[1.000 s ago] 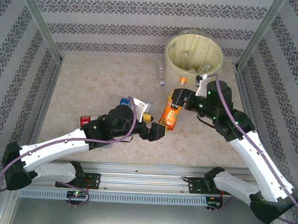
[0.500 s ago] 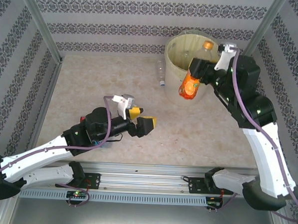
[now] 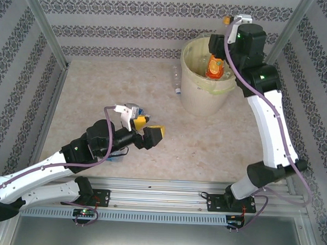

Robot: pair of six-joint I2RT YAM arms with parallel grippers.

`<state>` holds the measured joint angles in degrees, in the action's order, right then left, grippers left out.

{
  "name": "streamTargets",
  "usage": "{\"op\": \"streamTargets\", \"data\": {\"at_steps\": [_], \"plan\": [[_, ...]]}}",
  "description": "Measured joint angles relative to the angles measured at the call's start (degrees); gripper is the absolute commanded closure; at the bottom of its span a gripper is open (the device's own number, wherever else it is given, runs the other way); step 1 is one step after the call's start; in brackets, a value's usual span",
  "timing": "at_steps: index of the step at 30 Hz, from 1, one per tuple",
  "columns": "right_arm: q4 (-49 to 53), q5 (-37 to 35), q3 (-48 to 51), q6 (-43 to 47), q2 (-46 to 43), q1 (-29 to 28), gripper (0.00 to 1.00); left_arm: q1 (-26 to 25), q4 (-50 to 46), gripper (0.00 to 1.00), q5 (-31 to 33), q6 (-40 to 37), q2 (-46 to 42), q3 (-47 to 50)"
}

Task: Put the plastic bottles in the bin

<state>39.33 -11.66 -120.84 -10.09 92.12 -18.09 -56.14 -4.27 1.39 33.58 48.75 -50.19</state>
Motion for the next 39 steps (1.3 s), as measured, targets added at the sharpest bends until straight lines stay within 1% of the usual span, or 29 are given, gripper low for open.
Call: {"op": "streamTargets", "data": {"at_steps": [5,9,15,21,25,34,37,39], "plan": [[-0.15,-0.35,-1.31,1.73,5.73,0.55,0.43,0.0,-0.22,0.0,-0.31,0.04,0.17,0.04],[-0.39,-0.26,-1.31,2.84,8.37,0.72,0.43,0.0,-0.39,0.0,-0.48,0.04,0.9,0.04],[-1.05,0.85,0.35,3.93,8.79,0.74,0.44,0.0,-0.46,0.0,-0.94,0.13,1.07,0.11],[-1.44,4.02,4.07,4.15,8.74,1.11,0.44,0.0,-0.48,0.0,-1.2,0.59,1.11,0.55],[-2.12,6.86,6.56,4.04,7.37,1.75,0.44,0.0,-0.48,0.0,-1.36,1.05,1.25,0.59],[-1.95,12.28,12.96,2.16,-0.22,1.84,0.44,0.0,-0.44,0.0,-1.73,1.31,2.54,0.74],[-1.77,12.02,13.55,1.44,-2.14,1.81,0.41,0.0,-0.44,0.0,-1.99,1.38,3.17,0.74],[-1.62,8.96,13.51,0.79,-2.75,1.81,0.42,0.0,-0.44,0.0,-2.29,1.38,3.41,0.74]]}}
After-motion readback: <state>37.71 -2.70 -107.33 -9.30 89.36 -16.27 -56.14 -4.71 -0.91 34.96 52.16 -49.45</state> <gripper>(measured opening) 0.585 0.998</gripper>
